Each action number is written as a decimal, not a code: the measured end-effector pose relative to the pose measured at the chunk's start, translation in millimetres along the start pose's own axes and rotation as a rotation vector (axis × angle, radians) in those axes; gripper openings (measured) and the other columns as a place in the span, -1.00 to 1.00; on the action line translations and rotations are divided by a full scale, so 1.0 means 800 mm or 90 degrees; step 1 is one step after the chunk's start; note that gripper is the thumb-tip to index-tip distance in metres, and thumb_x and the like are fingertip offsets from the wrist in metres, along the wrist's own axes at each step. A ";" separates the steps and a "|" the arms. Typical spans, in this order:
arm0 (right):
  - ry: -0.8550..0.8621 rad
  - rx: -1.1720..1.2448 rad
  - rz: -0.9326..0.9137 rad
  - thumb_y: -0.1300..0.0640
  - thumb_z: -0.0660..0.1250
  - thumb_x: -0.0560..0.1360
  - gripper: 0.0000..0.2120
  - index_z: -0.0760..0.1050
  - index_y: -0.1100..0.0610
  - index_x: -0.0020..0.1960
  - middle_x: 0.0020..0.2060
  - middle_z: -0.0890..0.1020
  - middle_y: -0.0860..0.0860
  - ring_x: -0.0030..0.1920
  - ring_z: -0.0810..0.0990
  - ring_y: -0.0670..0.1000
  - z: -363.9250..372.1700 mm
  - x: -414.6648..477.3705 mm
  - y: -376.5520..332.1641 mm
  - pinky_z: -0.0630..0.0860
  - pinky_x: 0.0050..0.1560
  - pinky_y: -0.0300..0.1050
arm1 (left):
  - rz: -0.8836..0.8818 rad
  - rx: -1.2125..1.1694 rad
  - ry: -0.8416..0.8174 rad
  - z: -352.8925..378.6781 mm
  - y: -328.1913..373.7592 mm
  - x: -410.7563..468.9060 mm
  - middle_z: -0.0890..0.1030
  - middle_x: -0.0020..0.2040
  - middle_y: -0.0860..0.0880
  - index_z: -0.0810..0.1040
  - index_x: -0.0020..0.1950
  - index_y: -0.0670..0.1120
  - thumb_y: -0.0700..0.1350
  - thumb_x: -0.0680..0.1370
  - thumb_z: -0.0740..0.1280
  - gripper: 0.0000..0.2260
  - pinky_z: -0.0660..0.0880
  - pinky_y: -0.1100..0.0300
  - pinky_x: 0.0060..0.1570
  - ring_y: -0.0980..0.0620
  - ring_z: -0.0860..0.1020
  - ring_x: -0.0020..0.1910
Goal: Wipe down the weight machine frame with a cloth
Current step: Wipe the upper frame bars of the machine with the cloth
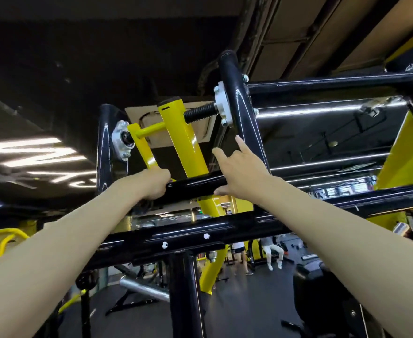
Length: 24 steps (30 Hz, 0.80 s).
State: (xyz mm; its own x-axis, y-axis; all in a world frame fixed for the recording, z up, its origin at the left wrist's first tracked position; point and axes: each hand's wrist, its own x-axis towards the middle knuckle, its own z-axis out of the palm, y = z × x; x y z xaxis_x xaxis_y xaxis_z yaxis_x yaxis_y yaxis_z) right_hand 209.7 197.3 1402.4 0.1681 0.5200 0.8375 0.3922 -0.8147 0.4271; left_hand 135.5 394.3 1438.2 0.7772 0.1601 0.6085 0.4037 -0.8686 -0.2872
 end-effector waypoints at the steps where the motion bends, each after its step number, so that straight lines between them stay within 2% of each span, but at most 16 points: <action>1: -0.016 -0.005 0.002 -0.31 0.26 0.48 -0.20 0.14 0.23 0.45 -0.28 0.47 -0.02 0.07 0.60 0.11 -0.003 0.004 0.000 -0.23 0.50 0.09 | 0.035 -0.037 0.018 -0.006 0.019 0.007 0.48 0.27 -0.22 0.47 0.32 -0.15 -0.32 0.56 0.14 -0.65 0.46 0.02 0.16 -0.21 0.48 0.21; 3: -0.073 -0.030 0.016 -0.31 0.26 0.48 -0.21 0.15 0.21 0.46 -0.14 0.57 0.02 0.14 0.57 0.13 -0.010 0.011 -0.008 -0.28 0.49 0.15 | 0.107 -0.093 0.048 -0.012 0.043 0.011 0.44 0.34 -0.20 0.43 0.39 -0.11 -0.35 0.55 0.14 -0.58 0.41 0.00 0.24 -0.20 0.43 0.28; 5: -0.135 -0.045 0.058 -0.34 0.24 0.47 -0.22 0.21 0.20 0.43 0.05 0.60 0.05 0.23 0.52 0.17 -0.019 0.020 -0.022 -0.33 0.47 0.24 | 0.148 -0.098 0.055 -0.009 0.031 0.004 0.37 0.42 -0.17 0.30 0.50 -0.04 -0.39 0.55 0.11 -0.46 0.32 0.07 0.31 -0.16 0.34 0.38; 7: -0.170 -0.064 0.082 -0.38 0.20 0.46 -0.27 0.30 0.17 0.35 0.11 0.58 0.07 0.26 0.48 0.21 -0.025 0.027 -0.039 -0.35 0.42 0.34 | 0.174 -0.098 0.046 0.006 -0.014 -0.004 0.36 0.44 -0.15 0.25 0.52 0.00 -0.41 0.56 0.09 -0.44 0.25 0.18 0.29 -0.13 0.31 0.40; 9: -0.165 -0.077 0.084 -0.40 0.19 0.45 -0.31 0.36 0.14 0.30 0.13 0.56 0.07 0.27 0.47 0.21 -0.027 0.035 -0.055 -0.33 0.39 0.36 | 0.161 -0.086 0.027 0.020 -0.063 -0.010 0.40 0.41 -0.17 0.28 0.50 0.01 -0.41 0.56 0.10 -0.44 0.29 0.25 0.19 -0.13 0.38 0.35; 12: -0.205 0.051 0.128 -0.30 0.29 0.46 -0.41 0.39 0.16 0.24 0.13 0.55 0.08 0.29 0.44 0.19 -0.032 0.053 -0.076 -0.32 0.41 0.33 | 0.139 -0.120 0.027 0.025 -0.090 -0.005 0.40 0.41 -0.16 0.35 0.46 0.02 -0.41 0.53 0.11 -0.44 0.35 0.24 0.13 -0.12 0.43 0.30; 14: -0.255 0.133 0.192 -0.20 0.38 0.45 -0.45 0.39 0.18 0.23 0.16 0.53 0.10 0.30 0.44 0.19 -0.032 0.062 -0.092 -0.25 0.44 0.30 | 0.192 -0.168 0.059 0.021 -0.074 0.006 0.40 0.41 -0.13 0.38 0.45 0.00 -0.41 0.52 0.09 -0.44 0.34 0.19 0.25 -0.10 0.39 0.35; 16: -0.217 0.147 0.255 -0.07 0.43 0.46 -0.51 0.40 0.18 0.25 0.21 0.52 0.11 0.29 0.46 0.21 -0.024 0.067 -0.106 -0.16 0.47 0.28 | 0.281 -0.227 0.099 0.022 -0.053 0.012 0.44 0.39 -0.05 0.39 0.44 0.06 -0.41 0.53 0.09 -0.43 0.36 0.22 0.18 -0.02 0.42 0.28; 18: -0.158 0.112 0.291 0.01 0.44 0.46 -0.56 0.43 0.17 0.24 0.19 0.54 0.11 0.26 0.49 0.20 -0.016 0.068 -0.116 -0.14 0.49 0.24 | 0.369 -0.241 0.116 0.026 -0.057 0.017 0.44 0.39 0.07 0.39 0.43 0.07 -0.41 0.56 0.10 -0.45 0.31 0.37 0.14 0.14 0.42 0.26; 19: -0.160 0.094 0.298 -0.03 0.47 0.43 -0.51 0.43 0.17 0.25 0.18 0.55 0.12 0.26 0.49 0.20 -0.015 0.069 -0.118 -0.15 0.49 0.23 | 0.408 -0.243 0.112 0.029 -0.072 0.020 0.40 0.41 0.12 0.39 0.44 0.07 -0.42 0.57 0.12 -0.46 0.25 0.44 0.22 0.23 0.37 0.31; 21: -0.191 0.090 0.309 -0.14 0.53 0.32 -0.39 0.44 0.14 0.24 0.12 0.56 0.11 0.26 0.49 0.19 -0.015 0.073 -0.118 -0.14 0.48 0.24 | 0.472 -0.233 0.083 0.041 -0.115 0.020 0.31 0.44 0.16 0.37 0.44 0.05 -0.45 0.57 0.13 -0.45 0.10 0.41 0.40 0.28 0.24 0.41; 24: -0.201 0.104 0.311 -0.19 0.54 0.27 -0.42 0.47 0.11 0.12 -0.19 0.53 0.03 0.22 0.52 0.17 -0.016 0.075 -0.115 -0.10 0.47 0.26 | 0.513 -0.250 0.090 0.065 -0.154 0.018 0.24 0.45 0.17 0.33 0.44 0.03 -0.52 0.53 0.14 -0.39 0.07 0.34 0.45 0.34 0.17 0.41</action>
State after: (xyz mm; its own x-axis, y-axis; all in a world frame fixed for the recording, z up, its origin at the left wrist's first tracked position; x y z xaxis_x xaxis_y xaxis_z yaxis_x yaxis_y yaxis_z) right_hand 172.4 299.9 1417.8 0.6147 0.1666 0.7710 0.3315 -0.9415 -0.0608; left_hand 122.1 527.7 1443.8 0.6755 -0.6022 0.4256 -0.4507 -0.7939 -0.4081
